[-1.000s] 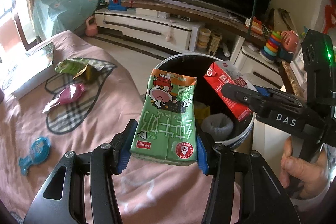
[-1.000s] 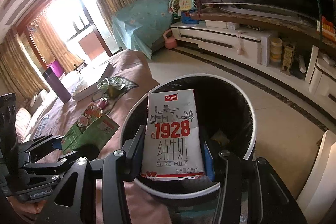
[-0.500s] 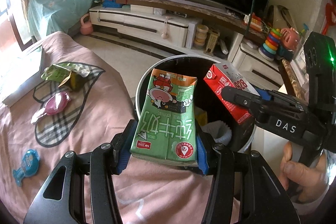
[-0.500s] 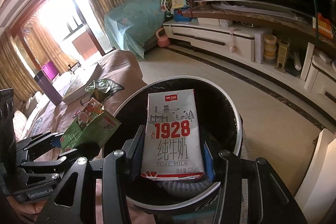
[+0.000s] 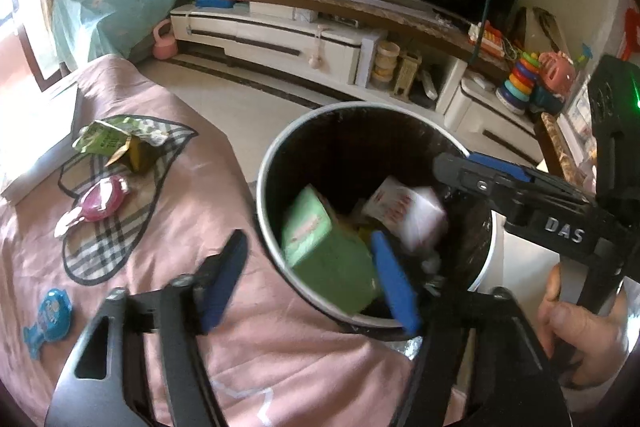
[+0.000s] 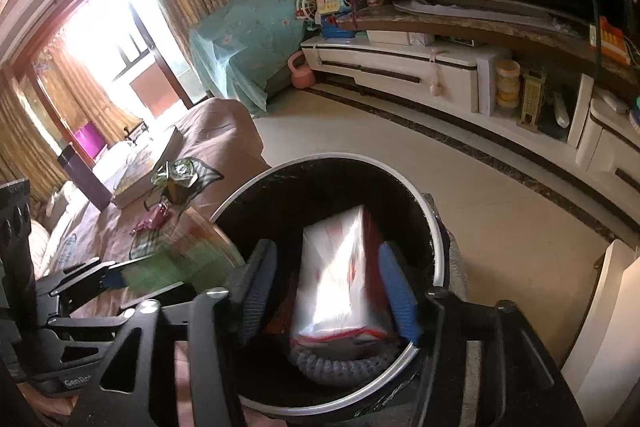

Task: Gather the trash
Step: 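Move both open tools back to the blue lollipop and pink brush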

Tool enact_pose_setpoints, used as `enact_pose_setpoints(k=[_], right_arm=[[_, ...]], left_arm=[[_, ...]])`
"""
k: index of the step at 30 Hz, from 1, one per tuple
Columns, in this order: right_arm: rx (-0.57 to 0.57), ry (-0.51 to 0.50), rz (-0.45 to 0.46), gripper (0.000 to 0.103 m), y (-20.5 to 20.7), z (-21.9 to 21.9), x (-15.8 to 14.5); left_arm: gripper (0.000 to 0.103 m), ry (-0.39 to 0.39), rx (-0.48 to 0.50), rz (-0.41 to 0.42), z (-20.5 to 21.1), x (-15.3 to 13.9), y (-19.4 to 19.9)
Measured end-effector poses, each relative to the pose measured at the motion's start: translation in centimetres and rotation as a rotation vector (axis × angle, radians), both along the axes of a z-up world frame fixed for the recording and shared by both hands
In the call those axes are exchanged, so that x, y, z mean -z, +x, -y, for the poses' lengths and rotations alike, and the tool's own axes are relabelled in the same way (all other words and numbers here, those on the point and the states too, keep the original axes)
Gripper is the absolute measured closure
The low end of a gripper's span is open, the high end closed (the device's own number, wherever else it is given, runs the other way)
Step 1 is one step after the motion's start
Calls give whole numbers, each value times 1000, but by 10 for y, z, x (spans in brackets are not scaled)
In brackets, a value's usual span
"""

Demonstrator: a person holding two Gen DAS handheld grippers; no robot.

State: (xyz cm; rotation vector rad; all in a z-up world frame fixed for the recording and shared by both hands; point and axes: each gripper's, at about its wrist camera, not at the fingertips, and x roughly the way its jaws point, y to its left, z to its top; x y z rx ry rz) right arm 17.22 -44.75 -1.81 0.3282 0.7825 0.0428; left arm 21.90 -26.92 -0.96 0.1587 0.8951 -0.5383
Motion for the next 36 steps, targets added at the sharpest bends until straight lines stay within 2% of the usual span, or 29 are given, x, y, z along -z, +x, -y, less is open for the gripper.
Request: enact_pose_setpoints(k=[5,7,10,12,23,36], right_arm=[[0,21,37,29,-11,-5,-9],[-8,31,50,20,-14,-11,-13],[-33,46,76,11,-21,-25,-20],[-52,52,85,8,-23,-36,-22],[-215,48,82,7,-28,-121,-18],[-318,50,45,7,-4,-182,0]], left_arm=[[27,-20,-24,15,-23,-4,-9],[27,-21,-36,20,-34,-4,-14],[27,-30,-68,11,-60,0,-22],[27,-38,-91,5,-77,2,-25],[27,-58,-228,-14,-169,14,-50],[27,-40,-326,-25,-238,27,-50]])
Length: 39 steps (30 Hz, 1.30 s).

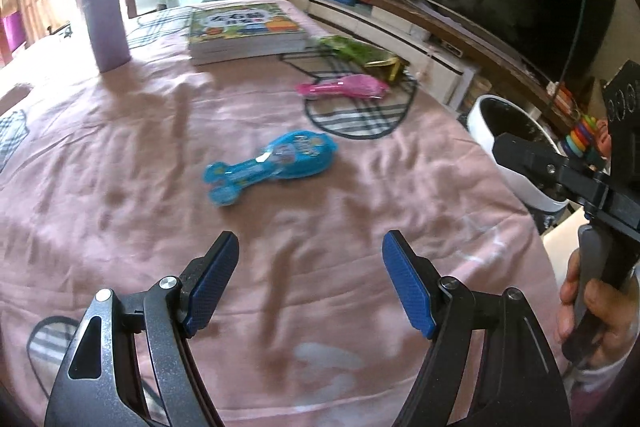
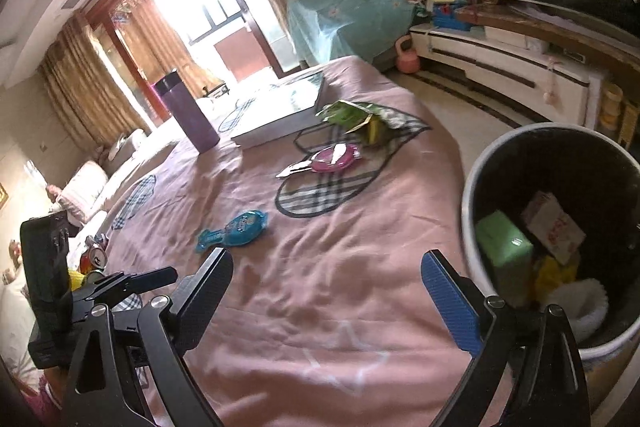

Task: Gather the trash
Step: 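Move both open tools back to the blue lollipop and pink brush, then grasp the blue lollipop with the left tool while the right tool grasps the pink toy brush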

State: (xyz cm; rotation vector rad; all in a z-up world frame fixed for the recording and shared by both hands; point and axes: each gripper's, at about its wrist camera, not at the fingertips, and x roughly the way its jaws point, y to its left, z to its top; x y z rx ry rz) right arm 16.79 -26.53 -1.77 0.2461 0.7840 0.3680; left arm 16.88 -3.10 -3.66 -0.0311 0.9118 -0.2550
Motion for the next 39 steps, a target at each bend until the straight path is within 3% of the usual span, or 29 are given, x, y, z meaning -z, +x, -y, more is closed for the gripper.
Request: enact_pose_setpoints(k=[7,17,25,31,33,35,39], right_arm=[[-53,-38,-21,10,34,-26,11],[-87,-74,-45,43,98,-52,24],[-124,-132,-73,45,155,-74,34],[-148,-188,-89,49,157,-77,38],[-157,-208,-90,50,153,-77,38],[-167,-237,-89,50,150,-78,37],[-191,-275,-91,49,149,-83,35]], left_arm=[[27,32,-3,1,-16,2,11],[27,118,31,-20,-22,8,53],[27,162,104,-22,-13,19,81],[28,178,157,-48,-4,32,87],[38,166,171,-47,-2,31,85],[65,161,182,-50,0,28,81],[69,151,198,-53,2,22,65]])
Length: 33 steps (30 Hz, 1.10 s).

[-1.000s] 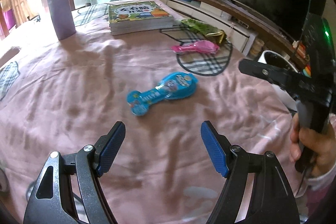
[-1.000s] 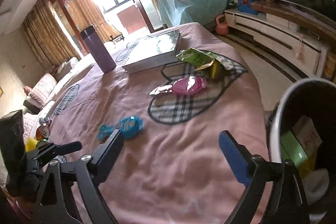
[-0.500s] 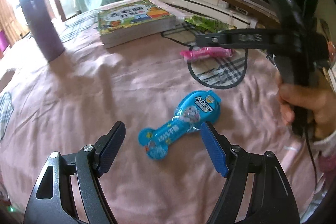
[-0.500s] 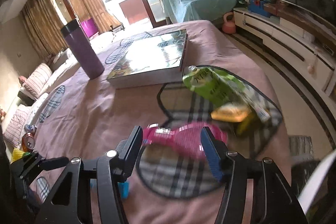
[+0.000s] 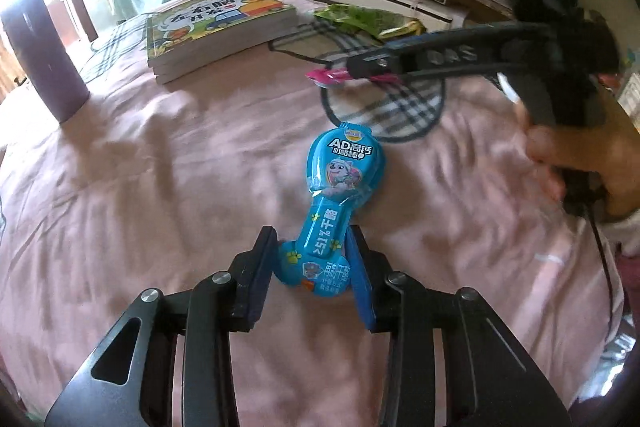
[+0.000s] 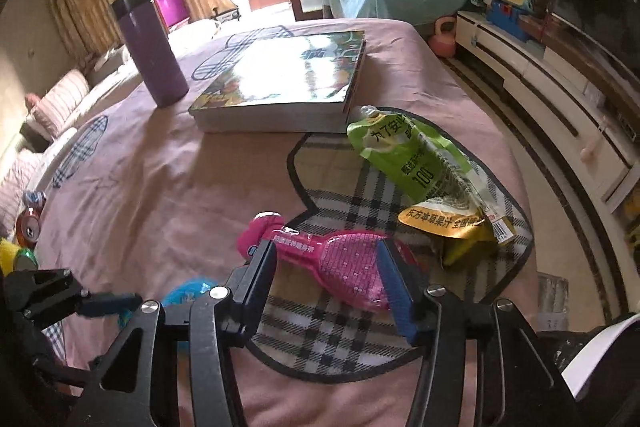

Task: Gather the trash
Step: 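Grasp the blue lollipop with the left tool while the right tool grasps the pink toy brush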

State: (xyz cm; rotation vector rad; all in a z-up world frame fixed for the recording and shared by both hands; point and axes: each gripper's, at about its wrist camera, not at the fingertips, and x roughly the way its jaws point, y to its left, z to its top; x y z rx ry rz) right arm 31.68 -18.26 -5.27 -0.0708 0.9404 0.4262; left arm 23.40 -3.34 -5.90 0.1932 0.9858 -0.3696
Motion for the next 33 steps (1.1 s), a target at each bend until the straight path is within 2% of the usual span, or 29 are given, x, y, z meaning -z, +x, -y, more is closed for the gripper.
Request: enact_pose_setpoints(k=[7,12,18,19,22,28,30,33], right_arm=[[-106,-117,1,40,14,-20,4],[-116,-110,-67,40,21,-20,3],[-160,25,-206,44,-17,-10,1],[-160,43,-205,44,-29,-7,2],[-128,24,-108,44,-48,0,-2],[39,-17,-37,41,-36,14,2],[72,25,-58,41,-28,18,6],[134,146,-81,41,-13,31,12]], left_arm=[[69,-78,-47,-22,-14,-3,-38],[69,-129,-131,-21,-31,-9,-55],[69,-172,-207,-16,-54,-12,-62],[69,-175,-217,-17,-56,-11,-62],[69,-181,-238,-18,-60,-9,-66],[69,-201,-254,-27,-64,-5,-68],[69,-202,-255,-26,-66,-5,-68],[69,-205,-261,-24,-70,-5,-67]])
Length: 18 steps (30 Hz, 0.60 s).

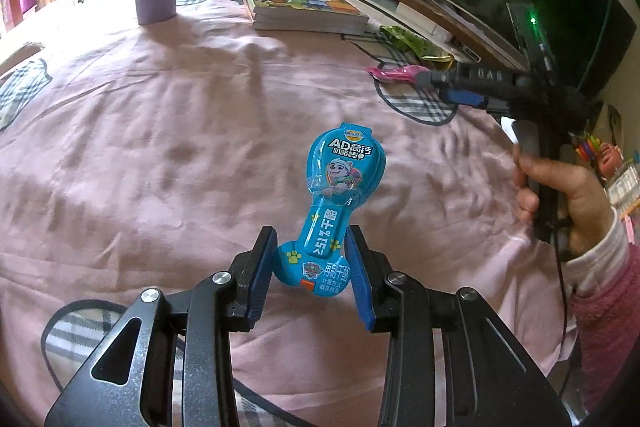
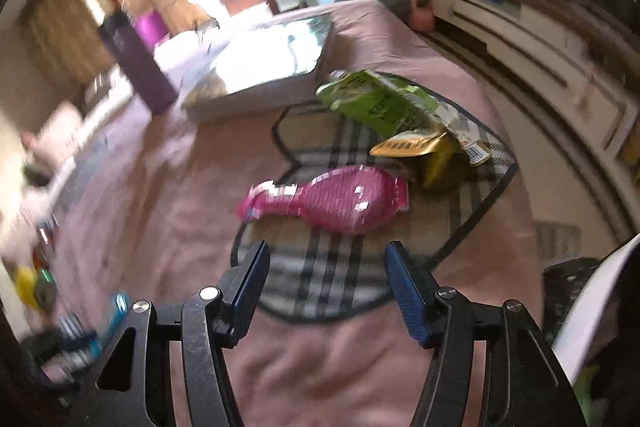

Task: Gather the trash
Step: 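Grasp the blue lollipop with the left tool while the right tool grasps the pink toy brush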

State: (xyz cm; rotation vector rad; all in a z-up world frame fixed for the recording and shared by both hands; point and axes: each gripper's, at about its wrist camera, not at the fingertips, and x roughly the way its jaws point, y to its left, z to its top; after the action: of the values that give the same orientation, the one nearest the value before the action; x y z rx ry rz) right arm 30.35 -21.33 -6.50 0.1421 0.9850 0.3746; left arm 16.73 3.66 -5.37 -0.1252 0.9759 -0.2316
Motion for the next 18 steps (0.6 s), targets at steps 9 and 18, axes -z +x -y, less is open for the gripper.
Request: enact_pose_setpoints(k=[9,18], right_arm=[[83,107,15,39,23,-14,2],[49,38,66,84,27,-46,-1]], left_arm=[[69,-18,-18,-7,-6,3,6],[69,-29,-80,32,-14,-4,6]])
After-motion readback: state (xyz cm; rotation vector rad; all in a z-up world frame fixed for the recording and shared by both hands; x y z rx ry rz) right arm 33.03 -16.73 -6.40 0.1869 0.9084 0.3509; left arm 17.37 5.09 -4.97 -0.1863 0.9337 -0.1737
